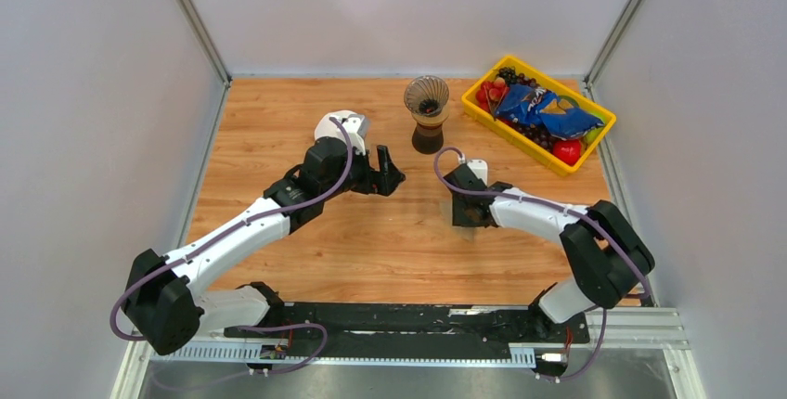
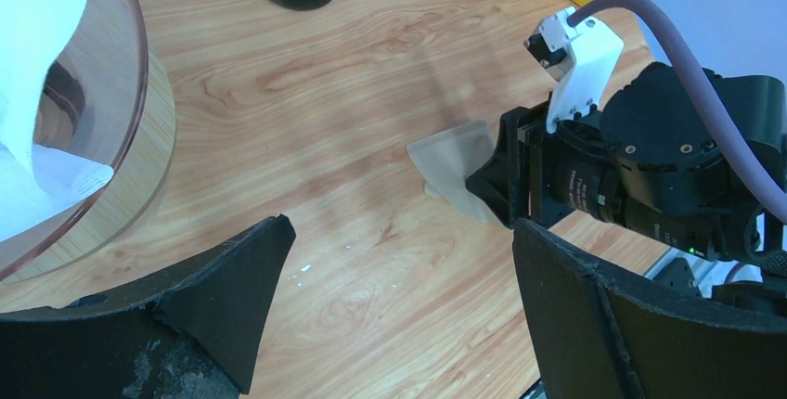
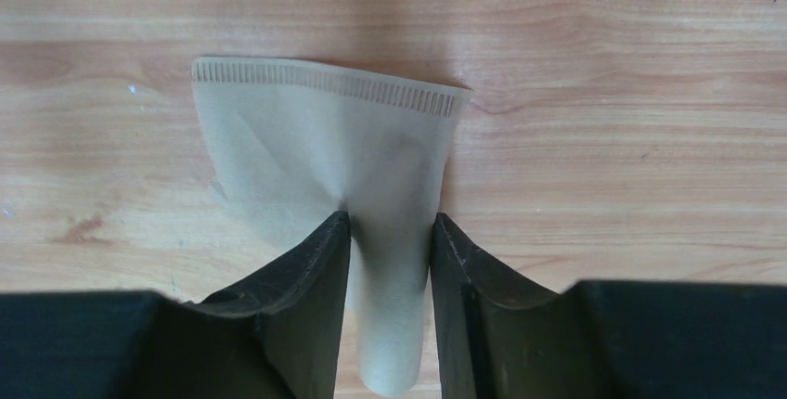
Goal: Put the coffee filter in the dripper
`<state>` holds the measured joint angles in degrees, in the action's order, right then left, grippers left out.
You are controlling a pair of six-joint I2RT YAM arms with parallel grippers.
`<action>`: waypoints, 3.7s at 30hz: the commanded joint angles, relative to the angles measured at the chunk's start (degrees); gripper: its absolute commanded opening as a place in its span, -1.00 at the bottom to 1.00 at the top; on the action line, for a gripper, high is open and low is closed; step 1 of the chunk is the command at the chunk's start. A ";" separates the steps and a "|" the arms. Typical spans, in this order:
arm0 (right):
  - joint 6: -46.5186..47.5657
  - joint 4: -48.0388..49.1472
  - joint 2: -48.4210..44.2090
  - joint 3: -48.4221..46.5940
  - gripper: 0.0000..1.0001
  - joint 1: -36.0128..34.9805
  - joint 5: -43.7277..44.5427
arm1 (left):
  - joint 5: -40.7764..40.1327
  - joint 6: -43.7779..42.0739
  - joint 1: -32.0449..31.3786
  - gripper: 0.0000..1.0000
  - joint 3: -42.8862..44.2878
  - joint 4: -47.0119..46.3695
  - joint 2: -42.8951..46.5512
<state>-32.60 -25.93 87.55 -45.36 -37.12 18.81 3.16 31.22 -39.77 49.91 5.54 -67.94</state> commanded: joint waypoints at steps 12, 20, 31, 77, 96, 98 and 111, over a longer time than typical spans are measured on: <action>26.62 9.83 -21.58 4.01 -0.50 -1.33 -35.48 | 13.11 1.77 0.04 1.00 1.60 -0.93 -1.52; 30.19 12.39 -25.51 4.00 -0.47 -5.53 -44.08 | 19.19 5.26 -0.04 1.00 0.40 -1.12 -4.91; 32.10 12.40 -25.52 2.17 -0.44 -8.06 -42.76 | 27.06 7.86 -1.62 0.81 -0.30 -3.17 -9.35; 4.09 11.43 -48.92 15.77 1.00 -8.55 1.11 | 10.35 17.33 -2.41 -1.00 -3.01 -6.69 -1.79; -0.66 31.45 -50.98 23.70 1.00 -8.47 -11.35 | 7.33 22.25 -2.37 -1.00 -10.52 -20.18 4.59; -0.52 32.31 -50.42 23.24 1.00 -8.48 -11.58 | 8.33 22.42 -2.39 -1.00 -10.72 -21.34 4.38; 0.67 32.34 -46.34 21.20 1.00 -8.43 -10.48 | 8.25 22.32 -2.35 -1.00 -11.38 -22.35 4.93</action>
<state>-31.66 2.92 40.64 -21.06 -45.67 7.86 10.66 53.30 -42.02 38.72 -13.65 -63.86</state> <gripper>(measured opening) 0.997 0.009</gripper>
